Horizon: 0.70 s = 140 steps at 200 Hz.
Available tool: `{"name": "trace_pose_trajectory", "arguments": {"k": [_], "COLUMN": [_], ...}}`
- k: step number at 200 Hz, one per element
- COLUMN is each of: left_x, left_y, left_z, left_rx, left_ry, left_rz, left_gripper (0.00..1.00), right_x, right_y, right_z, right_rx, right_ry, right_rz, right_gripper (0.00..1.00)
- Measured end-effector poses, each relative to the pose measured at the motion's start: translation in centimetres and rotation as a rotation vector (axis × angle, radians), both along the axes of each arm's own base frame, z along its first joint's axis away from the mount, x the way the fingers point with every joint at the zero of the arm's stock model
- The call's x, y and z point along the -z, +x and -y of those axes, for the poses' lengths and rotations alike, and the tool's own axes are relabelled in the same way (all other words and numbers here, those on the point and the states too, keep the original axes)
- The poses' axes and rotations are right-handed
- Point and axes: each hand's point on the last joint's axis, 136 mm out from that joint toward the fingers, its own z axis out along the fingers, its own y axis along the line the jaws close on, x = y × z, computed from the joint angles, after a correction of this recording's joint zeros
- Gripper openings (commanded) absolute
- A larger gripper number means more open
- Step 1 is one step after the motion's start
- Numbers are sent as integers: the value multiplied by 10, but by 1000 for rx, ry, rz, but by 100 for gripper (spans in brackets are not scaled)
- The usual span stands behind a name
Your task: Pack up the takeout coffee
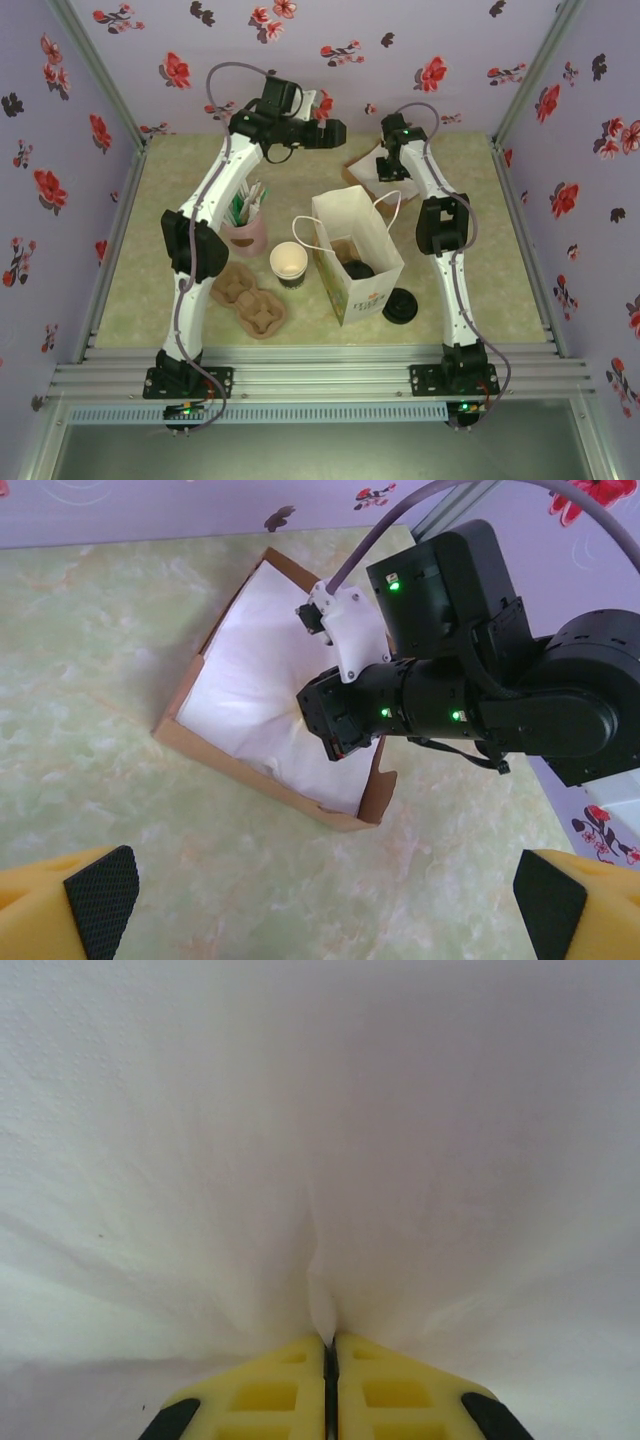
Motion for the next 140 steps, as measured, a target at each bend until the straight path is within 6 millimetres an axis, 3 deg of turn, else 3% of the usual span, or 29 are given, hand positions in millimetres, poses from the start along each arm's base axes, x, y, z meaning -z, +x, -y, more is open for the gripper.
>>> {"name": "trace_pose_trajectory", "arguments": {"k": [37,112,140], "left_x": [8,28,29], "left_y": [-1,-5,-7], "left_z": [0,-2,-3], "left_rx": [0,2,1], "left_ry": [9,34,35], "left_rz": [-17,-62,-65], "left_gripper": [99,99,99], "right_x": [-13,-70,-77], "right_y": [-1,-6,-13], "right_z": [0,0,0], "right_rx": [0,7,12], "right_ry": [3,29,38], "right_rz": [14,79,75], "right_gripper": [10,12,14]}}
